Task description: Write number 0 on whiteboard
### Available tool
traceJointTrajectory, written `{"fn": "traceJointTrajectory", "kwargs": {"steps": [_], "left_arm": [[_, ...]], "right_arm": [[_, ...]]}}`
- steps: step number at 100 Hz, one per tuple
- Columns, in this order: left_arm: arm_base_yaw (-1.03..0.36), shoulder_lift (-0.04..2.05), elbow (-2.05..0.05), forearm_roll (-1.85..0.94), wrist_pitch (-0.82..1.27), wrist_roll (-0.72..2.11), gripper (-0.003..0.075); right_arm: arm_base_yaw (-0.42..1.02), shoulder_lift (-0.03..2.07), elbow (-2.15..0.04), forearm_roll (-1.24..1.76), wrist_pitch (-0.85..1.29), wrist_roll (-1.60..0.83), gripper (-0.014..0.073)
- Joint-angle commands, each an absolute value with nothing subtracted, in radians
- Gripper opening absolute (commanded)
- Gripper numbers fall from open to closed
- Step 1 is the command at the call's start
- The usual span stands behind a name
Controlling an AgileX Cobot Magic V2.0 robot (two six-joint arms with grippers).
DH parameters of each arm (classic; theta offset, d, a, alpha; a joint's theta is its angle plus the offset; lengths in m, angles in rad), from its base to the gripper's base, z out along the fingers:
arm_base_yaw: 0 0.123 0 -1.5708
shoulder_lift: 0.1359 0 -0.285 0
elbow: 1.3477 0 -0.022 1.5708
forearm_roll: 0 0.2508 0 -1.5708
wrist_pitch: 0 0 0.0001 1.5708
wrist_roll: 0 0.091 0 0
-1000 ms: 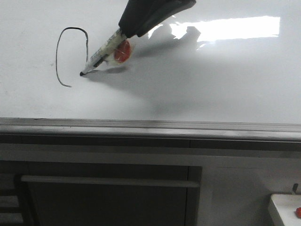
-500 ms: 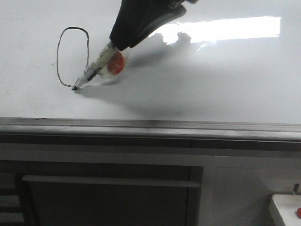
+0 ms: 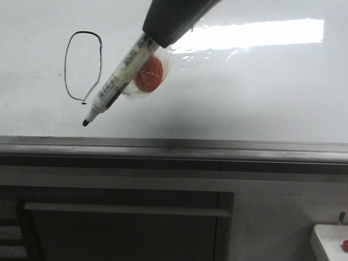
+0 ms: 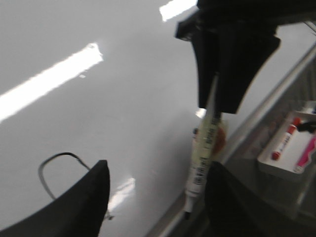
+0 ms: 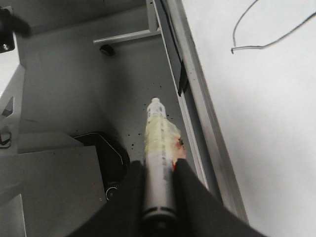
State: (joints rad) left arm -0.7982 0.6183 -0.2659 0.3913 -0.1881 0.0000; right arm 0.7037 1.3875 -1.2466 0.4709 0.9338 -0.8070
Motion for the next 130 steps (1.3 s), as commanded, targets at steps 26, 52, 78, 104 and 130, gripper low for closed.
{"fn": "traceJointTrajectory", "kwargs": {"steps": [26, 52, 78, 104, 130], "left_arm": [[-0.837, 0.926, -0.362, 0.383, -0.403, 0.000, 0.0417], [-0.837, 1.020, -0.381, 0.383, -0.338, 0.000, 0.0417], [-0.837, 1.018, -0.381, 0.383, -0.384, 0.000, 0.0241], [-0.837, 1.018, -0.381, 0.383, -0.385, 0.000, -0.0020], [-0.823, 1.020, -0.381, 0.159, -0.391, 0.000, -0.0020]], "right_arm": [[0.787, 1.351, -1.271, 0.480, 0.851, -0.820, -0.0050], [0.787, 1.341, -1.271, 0.474, 0.857, -0.820, -0.0050], [0.787, 1.320, -1.271, 0.474, 0.878, -0.820, -0.0050], [0.787, 1.320, -1.271, 0.472, 0.879, -0.822, -0.0023], [0.747, 1.320, -1.273, 0.442, 0.799, -0.795, 0.0661]]}}
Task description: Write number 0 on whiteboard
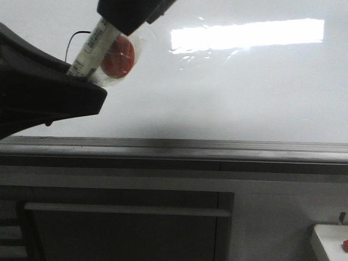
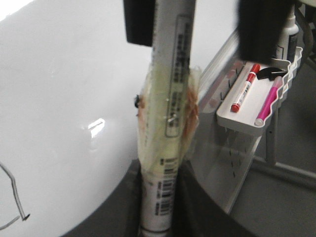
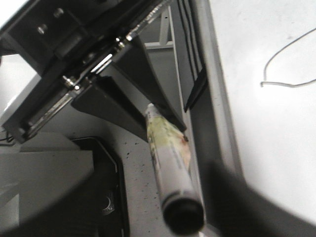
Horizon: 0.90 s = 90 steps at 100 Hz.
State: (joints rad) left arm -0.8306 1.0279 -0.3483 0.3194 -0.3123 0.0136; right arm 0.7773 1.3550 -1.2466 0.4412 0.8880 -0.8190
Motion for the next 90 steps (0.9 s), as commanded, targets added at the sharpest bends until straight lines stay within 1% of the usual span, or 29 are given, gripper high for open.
{"fn": "traceJointTrajectory", "kwargs": {"steps": [1, 11, 25, 37, 48, 57, 90], "left_arm": [[-0.817, 1.020, -0.381, 0.143, -0.391, 0.000, -0.0020], [-0.754, 1.020, -0.381, -0.053, -0.395, 0.000, -0.0020], [-0.626, 1.020, -0.383, -0.284, -0.379, 0.000, -0.0020], [-0.539, 1.020, -0.413, -0.337, -0.313, 0.000, -0.0020], [-0.482, 1.027, -0.465, -0.337, -0.173, 0.000, -0.0020], [-0.461, 1.059, -0.502, -0.337, -0.103, 0.000, -0.0020], [-0.459, 1.172, -0.539, -0.378, -0.121, -0.008, -0.0020]], "right_arm": [[0.744, 1.320, -1.273, 0.442, 0.791, -0.789, 0.0656], [0.698, 1.315, -1.273, 0.442, 0.760, -0.719, 0.0605], [0.655, 1.300, -1.273, 0.442, 0.775, -0.699, 0.0545], [0.653, 1.299, -1.273, 0.442, 0.783, -0.700, 0.0522], [0.653, 1.299, -1.273, 0.442, 0.783, -0.700, 0.0522], [0.653, 1.299, -1.273, 0.442, 0.783, -0.700, 0.0522], [0.653, 1.299, -1.273, 0.442, 0.790, -0.697, 0.0522]]}}
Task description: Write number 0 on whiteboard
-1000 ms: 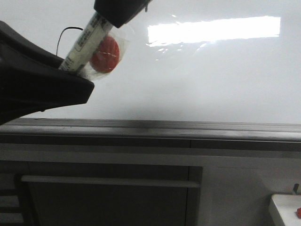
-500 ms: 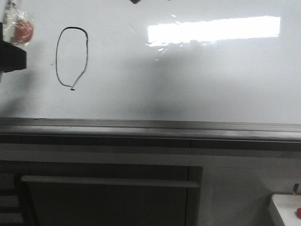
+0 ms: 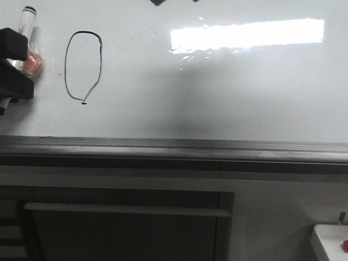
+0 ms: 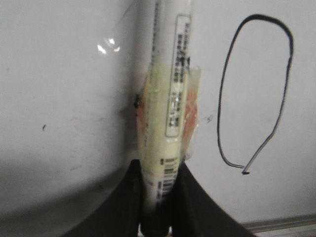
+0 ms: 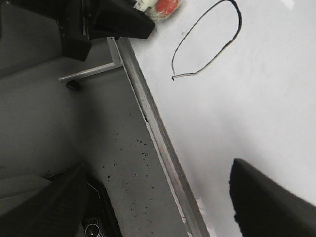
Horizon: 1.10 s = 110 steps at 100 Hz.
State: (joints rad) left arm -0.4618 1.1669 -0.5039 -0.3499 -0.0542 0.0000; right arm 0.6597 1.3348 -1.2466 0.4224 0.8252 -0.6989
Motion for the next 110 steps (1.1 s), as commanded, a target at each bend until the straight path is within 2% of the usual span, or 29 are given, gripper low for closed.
{"fn": "traceJointTrajectory", "kwargs": {"steps": [1, 39, 48, 68, 75, 103, 110], "left_arm": [[-0.459, 1.173, -0.539, -0.378, -0.124, -0.008, -0.0020], [-0.459, 1.200, -0.539, -0.382, -0.190, -0.008, -0.0014], [-0.459, 1.200, -0.539, -0.371, -0.186, -0.006, 0.0040], [-0.459, 1.200, -0.539, -0.357, -0.179, -0.006, 0.0290], [-0.459, 1.200, -0.539, -0.357, -0.179, -0.006, 0.0349], [-0.459, 1.130, -0.539, -0.356, -0.156, -0.006, 0.0358], [-0.459, 1.087, -0.539, -0.356, -0.139, 0.000, 0.0350]], "right_arm": [[0.653, 1.299, -1.273, 0.442, 0.789, -0.697, 0.0522], [0.653, 1.299, -1.273, 0.442, 0.813, -0.697, 0.0522], [0.653, 1.299, -1.273, 0.442, 0.813, -0.697, 0.0522], [0.653, 1.299, -1.273, 0.442, 0.821, -0.697, 0.0522], [0.653, 1.299, -1.273, 0.442, 0.821, -0.697, 0.0522], [0.653, 1.292, -1.273, 0.442, 0.837, -0.695, 0.0521], [0.653, 1.285, -1.273, 0.442, 0.845, -0.680, 0.0468]]}}
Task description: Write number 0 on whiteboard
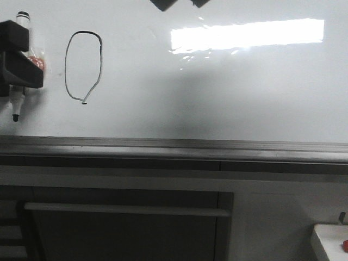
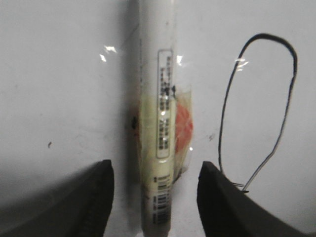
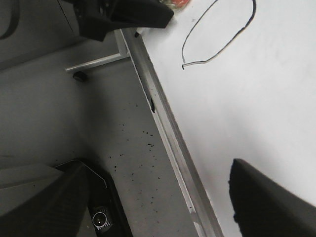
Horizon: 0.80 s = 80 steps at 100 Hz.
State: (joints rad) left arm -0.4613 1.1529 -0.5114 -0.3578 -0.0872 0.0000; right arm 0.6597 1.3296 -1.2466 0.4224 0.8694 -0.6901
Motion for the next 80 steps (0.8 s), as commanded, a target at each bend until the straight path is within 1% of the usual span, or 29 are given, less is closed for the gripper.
{"fn": "traceJointTrajectory", "kwargs": {"steps": [1, 3, 5, 6, 7, 8, 10, 11, 12, 13, 14, 15, 17, 18, 20, 23, 25, 36, 45, 54, 65, 80], "left_arm": [[-0.459, 1.077, -0.539, -0.356, -0.137, 0.000, 0.0349], [-0.459, 1.067, -0.539, -0.354, -0.132, 0.000, 0.0342], [-0.459, 1.052, -0.539, -0.354, -0.128, 0.000, 0.0332], [-0.459, 1.041, -0.539, -0.354, -0.123, 0.000, 0.0326], [-0.459, 1.036, -0.539, -0.354, -0.121, 0.000, 0.0314], [-0.459, 1.024, -0.539, -0.354, -0.119, 0.000, 0.0307], [-0.459, 1.012, -0.539, -0.354, -0.113, 0.000, 0.0279], [-0.459, 1.000, -0.539, -0.354, -0.108, 0.000, 0.0258], [-0.459, 0.994, -0.539, -0.351, -0.106, 0.000, 0.0245], [-0.459, 0.982, -0.539, -0.346, -0.101, 0.000, 0.0233], [-0.459, 0.976, -0.539, -0.343, -0.099, 0.000, 0.0206], [-0.459, 0.963, -0.539, -0.339, -0.097, 0.000, 0.0193], [-0.459, 0.950, -0.539, -0.325, -0.089, 0.000, 0.0148], [-0.459, 0.936, -0.539, -0.315, -0.084, 0.000, 0.0118], [-0.459, 0.914, -0.539, -0.300, -0.075, 0.000, 0.0088], [-0.459, 0.885, -0.539, -0.288, -0.062, 0.000, 0.0012], [-0.459, 0.865, -0.539, -0.283, -0.054, 0.000, -0.0022], [-0.459, 0.751, -0.539, -0.252, -0.032, 0.000, -0.0020], [-0.459, 0.650, -0.533, -0.199, -0.019, 0.000, -0.0020], [-0.459, 0.551, -0.527, -0.156, 0.000, 0.000, -0.0020], [-0.459, 0.440, -0.515, -0.084, 0.092, 0.000, -0.0020], [-0.459, 0.304, -0.465, -0.061, 0.160, 0.000, -0.0020]], "right_arm": [[0.651, 1.285, -1.273, 0.442, 0.845, -0.680, 0.0442], [0.648, 1.280, -1.273, 0.442, 0.845, -0.677, 0.0410], [0.646, 1.278, -1.273, 0.442, 0.845, -0.677, 0.0352], [0.646, 1.274, -1.273, 0.442, 0.845, -0.677, 0.0307], [0.644, 1.272, -1.273, 0.442, 0.845, -0.677, 0.0283], [0.644, 1.269, -1.273, 0.440, 0.845, -0.677, 0.0233], [0.640, 1.264, -1.273, 0.440, 0.845, -0.677, 0.0180], [0.640, 1.261, -1.273, 0.440, 0.847, -0.677, 0.0125], [0.637, 1.259, -1.273, 0.440, 0.846, -0.677, 0.0098], [0.637, 1.252, -1.273, 0.440, 0.846, -0.677, 0.0044], [0.637, 1.249, -1.273, 0.440, 0.846, -0.677, 0.0017], [0.635, 1.244, -1.273, 0.440, 0.846, -0.677, -0.0035], [0.635, 1.235, -1.273, 0.437, 0.846, -0.677, -0.0083], [0.635, 1.232, -1.273, 0.437, 0.846, -0.677, -0.0074], [0.635, 1.222, -1.273, 0.437, 0.846, -0.677, -0.0067], [0.635, 1.207, -1.273, 0.437, 0.844, -0.677, -0.0058], [0.635, 1.194, -1.271, 0.437, 0.840, -0.677, -0.0056], [0.635, 1.106, -1.231, 0.437, 0.785, -0.677, -0.0055], [0.635, 1.002, -1.156, 0.437, 0.667, -0.677, -0.0055], [0.635, 0.887, -1.033, 0.437, 0.520, -0.677, -0.0055], [0.635, 0.707, -0.851, 0.437, 0.358, -0.677, -0.0056], [0.635, 0.445, -0.623, 0.439, 0.267, -0.677, -0.0056]]}}
